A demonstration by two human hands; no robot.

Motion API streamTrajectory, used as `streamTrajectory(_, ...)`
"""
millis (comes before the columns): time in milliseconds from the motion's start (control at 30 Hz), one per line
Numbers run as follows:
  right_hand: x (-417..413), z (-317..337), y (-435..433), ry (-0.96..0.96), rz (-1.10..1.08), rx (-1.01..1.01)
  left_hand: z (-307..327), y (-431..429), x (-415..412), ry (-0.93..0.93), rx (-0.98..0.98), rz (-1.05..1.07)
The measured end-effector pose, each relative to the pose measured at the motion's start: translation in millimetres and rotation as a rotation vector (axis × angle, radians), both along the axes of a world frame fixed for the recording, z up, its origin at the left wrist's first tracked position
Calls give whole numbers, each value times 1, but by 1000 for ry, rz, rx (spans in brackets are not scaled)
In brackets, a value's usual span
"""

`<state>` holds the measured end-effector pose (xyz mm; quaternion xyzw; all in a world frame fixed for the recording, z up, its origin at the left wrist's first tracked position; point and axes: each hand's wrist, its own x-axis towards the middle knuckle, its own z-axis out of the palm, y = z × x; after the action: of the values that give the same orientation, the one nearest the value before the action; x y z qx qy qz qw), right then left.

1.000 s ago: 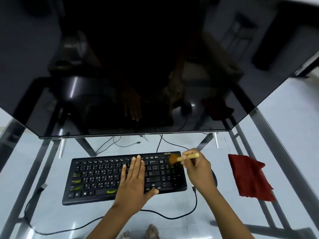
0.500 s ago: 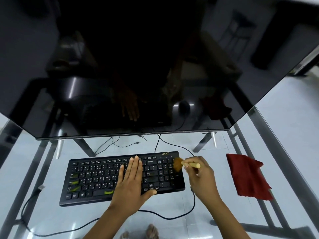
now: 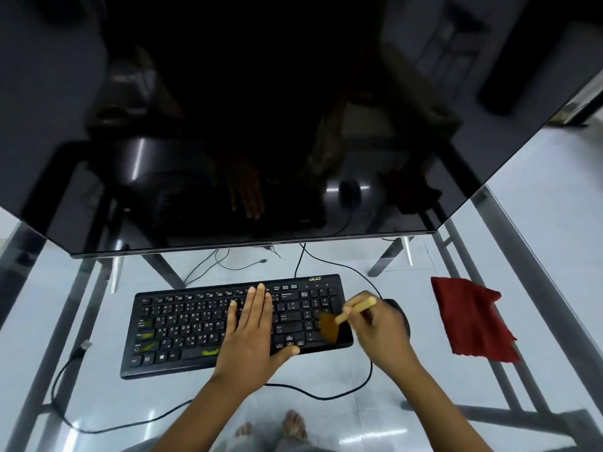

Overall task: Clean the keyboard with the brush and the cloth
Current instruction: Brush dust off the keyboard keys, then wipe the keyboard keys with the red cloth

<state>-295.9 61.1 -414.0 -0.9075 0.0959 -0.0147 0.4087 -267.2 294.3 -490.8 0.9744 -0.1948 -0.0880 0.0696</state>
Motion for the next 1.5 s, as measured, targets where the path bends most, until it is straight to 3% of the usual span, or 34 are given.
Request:
streamTrajectory(100,4,7,-15,-201,-216,0,0,1,0,3,8,-4)
streamTrajectory(267,-1,11,-49,-188,-442,299,7,-12,2,-15,3,-72)
streamTrajectory(433,-21,15,-87,-248,-671,352,29,-69,16,2,-92,-206)
streamTrajectory(600,-37,-32,-110,-153,-742,185,45,-152,35,59,-80,-386)
streamTrajectory(733,-47,-57,-113,-193,-629,-152,42,-205,42,66,-47,-481)
streamTrajectory(867,-55,-75,-117,-67,-610,-467,33,-228,41,94,-27,-529)
streamTrajectory(1100,-37,-65,-146,-73,-629,-482,21,-231,39,91,19,-556)
streamTrajectory(1267,-18,-66,-178,209,-638,-595,26,-223,32,108,5,-548)
streamTrajectory(1333,36,-68,-122,122,-439,-616,37,-151,55,53,-26,-363)
streamTrajectory(1433,33,-79,-143,64,-484,-631,36,-153,52,85,-44,-377)
streamTrajectory(1500,17,-77,-166,137,-509,-576,35,-159,45,97,-69,-398)
